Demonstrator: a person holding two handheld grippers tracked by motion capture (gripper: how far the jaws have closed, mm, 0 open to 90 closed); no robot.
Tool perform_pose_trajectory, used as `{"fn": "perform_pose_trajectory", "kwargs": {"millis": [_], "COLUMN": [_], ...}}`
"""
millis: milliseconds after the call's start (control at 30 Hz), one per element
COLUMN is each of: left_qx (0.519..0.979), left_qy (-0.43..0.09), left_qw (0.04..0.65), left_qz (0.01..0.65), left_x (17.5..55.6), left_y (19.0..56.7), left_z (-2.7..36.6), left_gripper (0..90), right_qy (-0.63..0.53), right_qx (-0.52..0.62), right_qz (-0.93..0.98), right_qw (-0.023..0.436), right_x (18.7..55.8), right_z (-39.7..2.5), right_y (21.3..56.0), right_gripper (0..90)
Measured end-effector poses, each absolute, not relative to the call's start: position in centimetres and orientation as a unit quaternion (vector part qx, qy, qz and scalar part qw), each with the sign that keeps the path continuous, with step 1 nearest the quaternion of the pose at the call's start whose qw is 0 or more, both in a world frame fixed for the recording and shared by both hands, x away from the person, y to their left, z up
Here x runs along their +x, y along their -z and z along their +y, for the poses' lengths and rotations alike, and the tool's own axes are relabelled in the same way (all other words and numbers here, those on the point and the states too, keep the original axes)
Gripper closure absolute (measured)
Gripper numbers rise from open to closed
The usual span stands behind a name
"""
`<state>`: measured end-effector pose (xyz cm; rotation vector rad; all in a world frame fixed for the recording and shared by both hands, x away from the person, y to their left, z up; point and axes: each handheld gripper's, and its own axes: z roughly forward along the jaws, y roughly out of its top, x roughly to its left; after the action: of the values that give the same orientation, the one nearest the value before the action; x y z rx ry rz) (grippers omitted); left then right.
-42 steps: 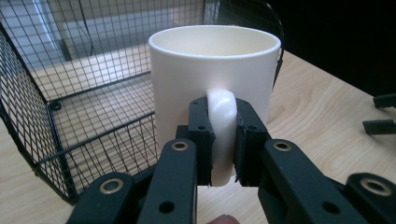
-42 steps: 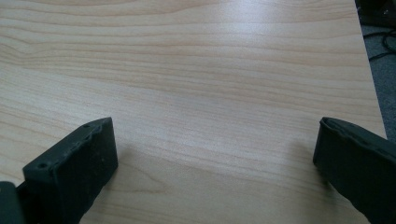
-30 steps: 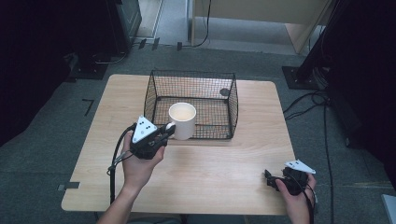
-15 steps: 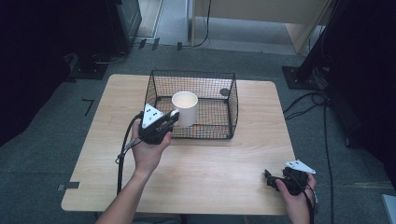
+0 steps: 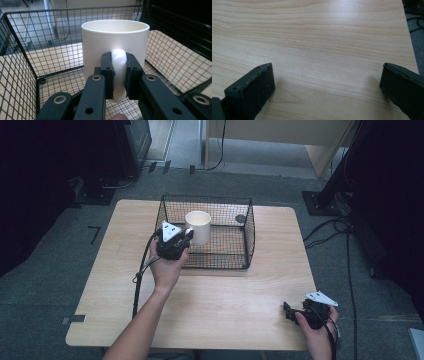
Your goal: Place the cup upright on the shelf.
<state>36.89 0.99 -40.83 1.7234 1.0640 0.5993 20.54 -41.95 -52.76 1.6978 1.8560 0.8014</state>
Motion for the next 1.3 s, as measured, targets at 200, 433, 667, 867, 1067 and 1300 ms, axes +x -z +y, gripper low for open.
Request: {"fn": "perform_pose_trajectory", "kwargs": {"millis": [200, 433, 667, 867, 1067, 1300], "left_qx": [0.713, 0.726, 0.738, 0.750, 0.753, 0.755], "left_qy": [-0.241, -0.238, -0.231, -0.219, -0.214, -0.208], "left_qw": [0.481, 0.445, 0.423, 0.401, 0.394, 0.391], "left_qz": [0.449, 0.467, 0.472, 0.478, 0.482, 0.483], "left_x": [38.1, 39.6, 40.1, 40.4, 40.5, 40.5], "left_y": [41.5, 42.9, 43.2, 43.6, 43.5, 43.5], "left_z": [0.6, 0.3, 0.1, -0.1, 0.0, 0.1], "left_gripper": [80.9, 80.8, 80.8, 80.7, 80.5, 79.8], "right_qy": [-0.294, -0.294, -0.294, -0.294, -0.294, -0.294], "right_qx": [0.623, 0.623, 0.623, 0.623, 0.623, 0.623], "right_qz": [0.681, 0.681, 0.681, 0.681, 0.681, 0.681], "right_qw": [0.248, 0.248, 0.248, 0.248, 0.248, 0.248], "right_x": [20.5, 20.5, 20.5, 20.5, 20.5, 20.5], "right_z": [-41.9, -41.9, -41.9, -41.9, -41.9, -41.9], "right_y": [52.8, 52.8, 52.8, 52.8, 52.8, 52.8], "right_gripper": [0.0, 0.0, 0.0, 0.0, 0.0, 0.0]}}
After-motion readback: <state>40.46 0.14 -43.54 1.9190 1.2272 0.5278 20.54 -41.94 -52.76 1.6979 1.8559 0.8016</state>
